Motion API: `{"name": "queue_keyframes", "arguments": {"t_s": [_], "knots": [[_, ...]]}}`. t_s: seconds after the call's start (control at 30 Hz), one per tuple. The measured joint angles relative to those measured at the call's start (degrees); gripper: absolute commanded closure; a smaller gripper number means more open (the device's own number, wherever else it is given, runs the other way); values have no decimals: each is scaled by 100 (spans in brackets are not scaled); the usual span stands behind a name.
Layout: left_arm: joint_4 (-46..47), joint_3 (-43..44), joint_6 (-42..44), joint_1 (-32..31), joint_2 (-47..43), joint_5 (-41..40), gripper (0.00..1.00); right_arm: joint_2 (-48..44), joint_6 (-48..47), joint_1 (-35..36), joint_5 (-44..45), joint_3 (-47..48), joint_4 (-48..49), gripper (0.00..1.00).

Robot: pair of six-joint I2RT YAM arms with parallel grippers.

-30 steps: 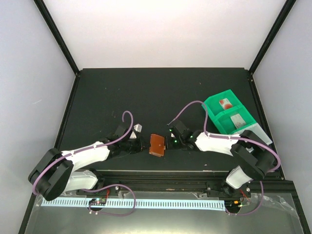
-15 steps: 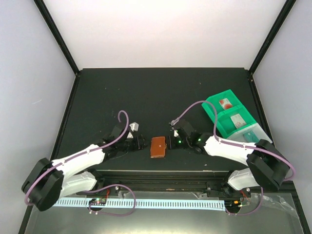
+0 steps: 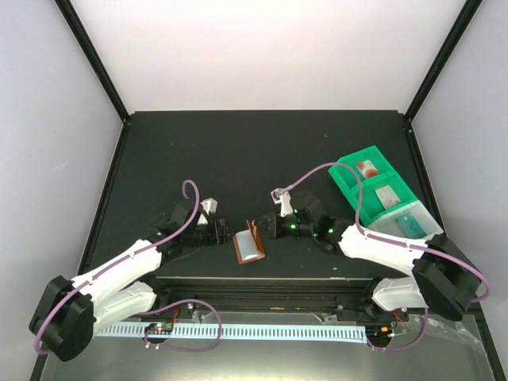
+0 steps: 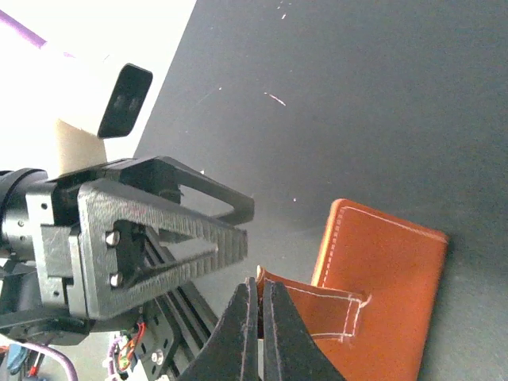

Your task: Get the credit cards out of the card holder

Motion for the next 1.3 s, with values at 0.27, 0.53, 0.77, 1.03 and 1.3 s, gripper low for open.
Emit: {"name": "queue_keyframes", "arguments": {"t_s": [0.27, 0.53, 0.77, 1.03, 1.3], "knots": [[-190, -118, 280, 168, 87, 105, 39, -138, -9, -2, 739, -227, -304, 99], [210, -387, 293, 195, 297, 446, 51, -192, 39, -2, 2031, -1172, -776, 99], [831, -542, 127, 195, 898, 647, 52, -192, 68, -2, 2704, -1283, -1084, 99], [1222, -542, 26, 195, 1325, 697, 49, -214, 48, -2, 2994, -1287, -1088, 99], [1998, -616, -304, 195, 1764, 835, 52, -214, 125, -2, 3147, -1368, -1071, 99]]}}
